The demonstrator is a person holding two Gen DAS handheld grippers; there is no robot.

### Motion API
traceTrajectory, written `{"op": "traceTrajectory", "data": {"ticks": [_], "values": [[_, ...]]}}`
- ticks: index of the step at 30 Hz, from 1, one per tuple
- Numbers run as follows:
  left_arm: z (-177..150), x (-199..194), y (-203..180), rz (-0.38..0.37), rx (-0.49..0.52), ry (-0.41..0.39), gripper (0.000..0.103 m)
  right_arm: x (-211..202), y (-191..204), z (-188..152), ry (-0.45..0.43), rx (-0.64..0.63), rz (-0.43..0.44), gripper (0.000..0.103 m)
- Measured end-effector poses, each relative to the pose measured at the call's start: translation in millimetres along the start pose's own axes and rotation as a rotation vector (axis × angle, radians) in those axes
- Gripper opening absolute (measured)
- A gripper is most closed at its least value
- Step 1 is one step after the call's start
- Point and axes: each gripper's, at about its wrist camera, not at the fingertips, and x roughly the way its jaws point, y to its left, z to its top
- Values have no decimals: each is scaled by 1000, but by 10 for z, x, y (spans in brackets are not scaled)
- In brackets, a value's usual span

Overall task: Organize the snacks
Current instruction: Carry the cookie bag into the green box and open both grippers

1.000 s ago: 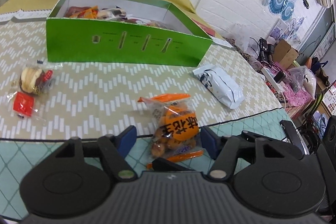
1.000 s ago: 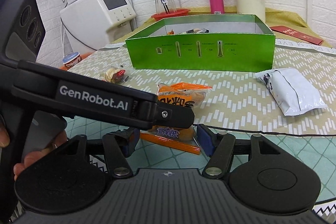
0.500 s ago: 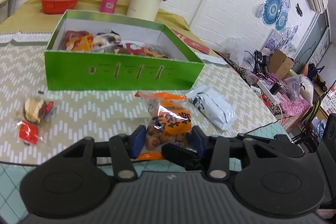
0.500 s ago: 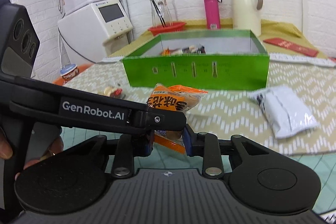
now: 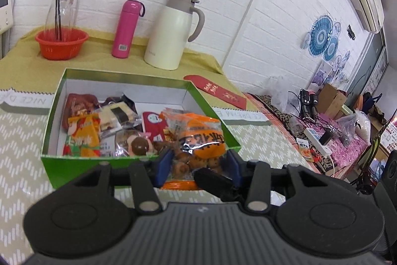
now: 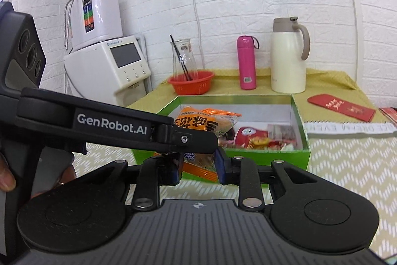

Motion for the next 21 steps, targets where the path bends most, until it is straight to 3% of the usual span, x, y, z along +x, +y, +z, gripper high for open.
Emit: {"op": "traceTrajectory", "data": {"ticks": [19,20,21], "values": [[279,867,295,17,-2,84,47,640,-446,43,38,58,-29,50],[280,884,303,25,4,81,49,661,-445,36,41,49,-31,50],[279,888,311,41,9,72,66,685,-438,31,41,30,-46,55]]}}
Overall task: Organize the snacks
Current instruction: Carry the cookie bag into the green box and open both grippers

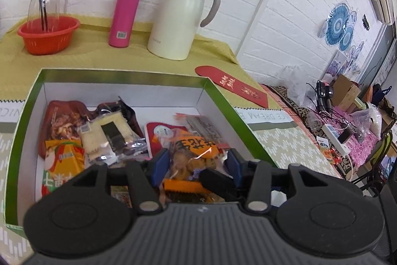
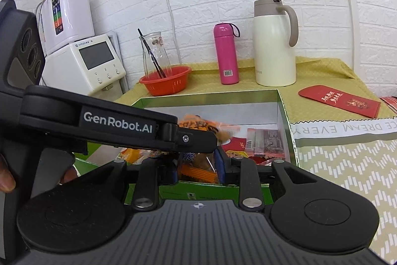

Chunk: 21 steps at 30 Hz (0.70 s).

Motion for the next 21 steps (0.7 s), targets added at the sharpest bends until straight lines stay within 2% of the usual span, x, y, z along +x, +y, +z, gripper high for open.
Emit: {"op": "traceTrajectory", "data": {"ticks": [2,3,5,7,10,21], "values": [[-10,-41,20,25,-9,-46,73,29,18,-13,0,-44,-18,86],[-12,-64,34,27,-16,-68,81,36,16,-24,-5,-55,-26,103],[-12,-116,51,50,-35,-103,95,39,16,-47,-11,-68,-31,103],[-11,-146,45,80,-27,-129,95,50,9,-65,-4,-64,-35,103],[-17,-160,32,108,-6,-121,95,46,-2,-84,-11,-48,-48,103],[-77,-373,-65,110,-5,-106,95,-172,89,-43,-28,-53,-49,103]]}}
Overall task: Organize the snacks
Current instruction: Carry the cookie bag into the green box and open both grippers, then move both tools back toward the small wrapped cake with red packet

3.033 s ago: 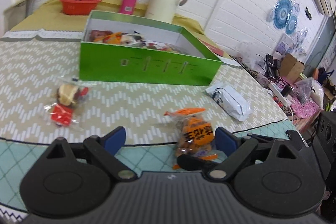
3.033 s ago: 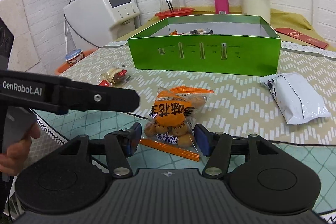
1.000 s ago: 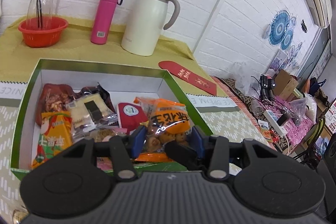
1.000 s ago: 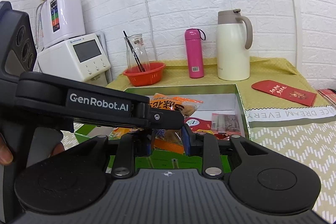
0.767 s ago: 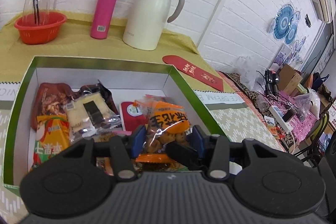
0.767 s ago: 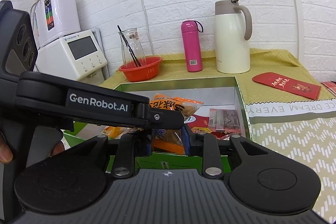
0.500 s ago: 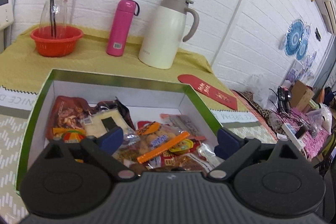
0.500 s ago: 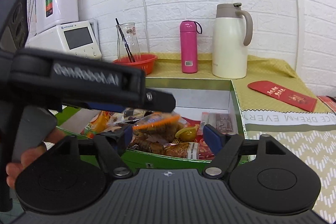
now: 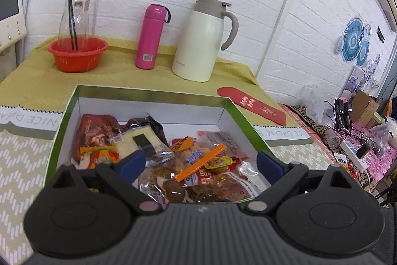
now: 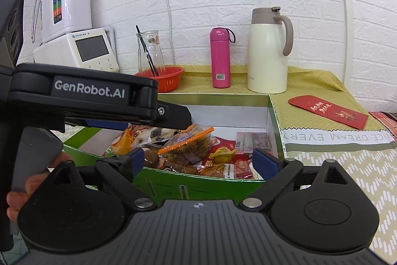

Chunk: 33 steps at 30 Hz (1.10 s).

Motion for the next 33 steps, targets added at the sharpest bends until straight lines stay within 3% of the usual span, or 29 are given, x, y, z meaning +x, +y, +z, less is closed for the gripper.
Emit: {"op": "traceTrajectory", "data": {"ticks": [10,15,18,23,27,33], "values": [[-114,-440,-109,25,25,-25,95,-358,161,-74,-25,-16,2,103],[-273,-738,-42,36,14,-27,95,-486,265,-195,9,-13,1,103],[-401,-936,91,47,-29,-21,95,-538,344,-287,38,-10,7,103],[-649,-1164,383,132,-73,-29,95,-541,554,-437,88,-37,54,103],[-761,-1171,691,171,-133,17,95,-473,735,-518,133,-48,108,103],[-831,-1062,1083,162,-180,69,95,-390,986,-603,177,-65,163,103]]}}
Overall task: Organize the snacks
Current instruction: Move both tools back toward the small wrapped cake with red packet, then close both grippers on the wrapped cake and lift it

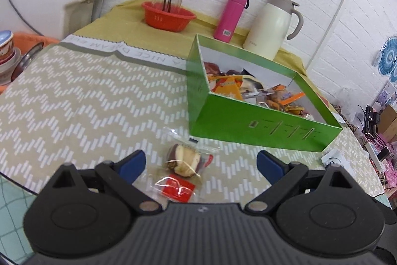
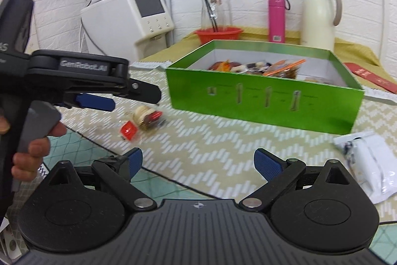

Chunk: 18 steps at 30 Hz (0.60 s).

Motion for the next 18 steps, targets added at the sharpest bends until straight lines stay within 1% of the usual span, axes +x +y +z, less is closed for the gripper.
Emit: {"op": "traceTrajectory", "data": {"ticks": [2,4,5,6,7,8,9,10,13,16,18], "values": [[17,69,62,7,-2,20,94,23,50,-18,11,-4,-3,103],[26,128,88,-1,17,33,92,35,72,-23,15,-2,1,103],[36,165,100,-8,29,43,88,40,75,-21,18,0,1,103],[45,199,101,-17,36,53,73,45,79,-24,20,0,0,103],[55,246,103,-31,40,74,63,47,81,-26,23,-1,-3,103],[54,283,103,-46,38,96,49,48,81,-27,24,-2,-5,103],[47,286,77,-54,52,93,45,44,80,-30,25,-1,-7,103],[34,286,45,-67,64,102,42,35,74,-33,24,0,-7,103],[-43,277,-90,-141,75,132,43,9,39,-45,26,8,-3,103],[-146,293,-333,-182,108,153,43,-22,-27,-76,33,31,-11,103],[-213,324,-525,-228,116,183,43,-64,-84,-114,39,50,-22,103]]}}
